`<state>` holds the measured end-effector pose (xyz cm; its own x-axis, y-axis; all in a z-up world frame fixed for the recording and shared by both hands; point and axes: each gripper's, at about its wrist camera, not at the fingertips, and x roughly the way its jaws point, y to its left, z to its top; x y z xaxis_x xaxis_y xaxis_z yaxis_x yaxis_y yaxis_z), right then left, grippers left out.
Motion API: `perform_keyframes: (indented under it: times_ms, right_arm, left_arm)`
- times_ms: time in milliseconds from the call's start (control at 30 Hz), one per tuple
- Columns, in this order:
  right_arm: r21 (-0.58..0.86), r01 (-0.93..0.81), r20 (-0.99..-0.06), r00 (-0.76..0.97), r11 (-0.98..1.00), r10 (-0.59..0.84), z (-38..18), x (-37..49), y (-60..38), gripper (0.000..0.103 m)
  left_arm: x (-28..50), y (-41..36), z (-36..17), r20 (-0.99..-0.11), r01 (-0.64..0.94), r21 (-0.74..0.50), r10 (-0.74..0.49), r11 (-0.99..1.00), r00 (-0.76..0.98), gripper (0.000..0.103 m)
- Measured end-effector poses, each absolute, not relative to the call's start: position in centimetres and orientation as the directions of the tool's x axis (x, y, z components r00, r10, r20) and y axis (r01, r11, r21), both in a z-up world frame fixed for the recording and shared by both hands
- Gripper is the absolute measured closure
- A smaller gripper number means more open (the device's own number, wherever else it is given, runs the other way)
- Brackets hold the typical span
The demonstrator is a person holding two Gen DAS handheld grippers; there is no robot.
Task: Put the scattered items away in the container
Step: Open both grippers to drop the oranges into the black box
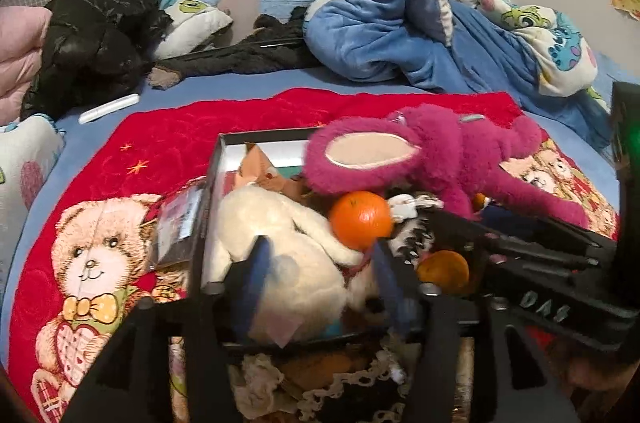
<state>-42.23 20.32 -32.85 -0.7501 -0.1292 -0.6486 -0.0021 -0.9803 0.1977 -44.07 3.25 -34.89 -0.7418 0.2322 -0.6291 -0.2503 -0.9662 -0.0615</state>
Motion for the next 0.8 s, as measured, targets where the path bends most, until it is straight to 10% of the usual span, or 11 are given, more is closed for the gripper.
perform_keyframes:
  times_ms: [67,267,800]
  right_arm:
    - [0.206,-0.034,-0.653,-0.749,-0.978,-0.111,-32.9,-42.3,21.1,0.039]
    - [0.328,-0.055,-0.630,-0.757,-0.943,-0.175,-32.4,-42.1,22.9,0.000]
    - [0.346,-0.068,-0.606,-0.778,-0.936,-0.167,-31.7,-41.5,23.7,0.000]
  left_arm:
    - [-44.3,2.6,-34.9,-0.635,-0.199,-0.053,0.186,-0.979,-0.750,0.000]
    - [-43.5,1.4,-33.5,-0.586,-0.200,-0.111,0.227,-0.973,-0.778,0.000]
    - [-43.0,2.7,-33.4,-0.574,-0.234,-0.064,0.228,-0.970,-0.787,0.000]
